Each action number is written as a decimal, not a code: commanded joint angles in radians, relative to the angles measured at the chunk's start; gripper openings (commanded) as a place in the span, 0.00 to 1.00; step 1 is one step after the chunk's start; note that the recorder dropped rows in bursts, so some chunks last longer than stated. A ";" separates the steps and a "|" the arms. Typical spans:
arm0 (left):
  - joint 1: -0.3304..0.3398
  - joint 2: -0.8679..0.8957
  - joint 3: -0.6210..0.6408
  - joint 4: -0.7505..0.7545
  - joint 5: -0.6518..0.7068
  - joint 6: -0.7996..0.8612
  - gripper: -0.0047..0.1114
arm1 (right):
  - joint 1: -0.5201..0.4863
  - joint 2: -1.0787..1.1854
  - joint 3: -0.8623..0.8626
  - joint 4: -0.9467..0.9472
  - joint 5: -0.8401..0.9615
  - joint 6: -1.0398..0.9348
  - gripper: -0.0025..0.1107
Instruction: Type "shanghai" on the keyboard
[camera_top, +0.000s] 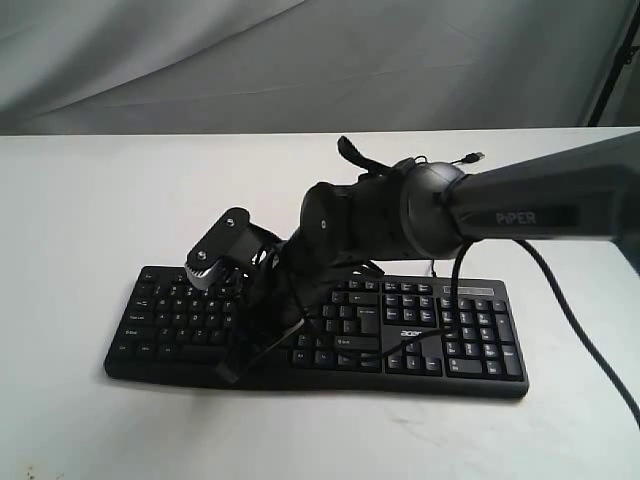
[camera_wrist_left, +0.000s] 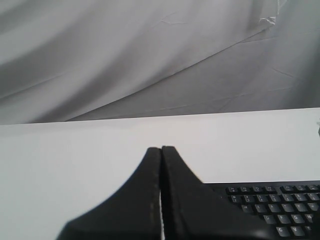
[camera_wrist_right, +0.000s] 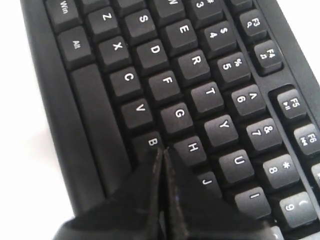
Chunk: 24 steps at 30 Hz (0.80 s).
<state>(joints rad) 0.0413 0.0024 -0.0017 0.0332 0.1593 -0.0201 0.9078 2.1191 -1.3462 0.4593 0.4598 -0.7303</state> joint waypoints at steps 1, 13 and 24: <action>-0.006 -0.002 0.002 -0.002 -0.005 -0.003 0.04 | -0.003 0.005 0.002 -0.004 -0.006 -0.005 0.02; -0.006 -0.002 0.002 -0.002 -0.005 -0.003 0.04 | -0.001 -0.026 -0.088 -0.045 0.024 -0.001 0.02; -0.006 -0.002 0.002 -0.002 -0.005 -0.003 0.04 | -0.001 0.061 -0.191 -0.049 0.093 0.002 0.02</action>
<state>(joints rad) 0.0413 0.0024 -0.0017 0.0332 0.1593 -0.0201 0.9078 2.1748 -1.5264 0.4143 0.5412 -0.7311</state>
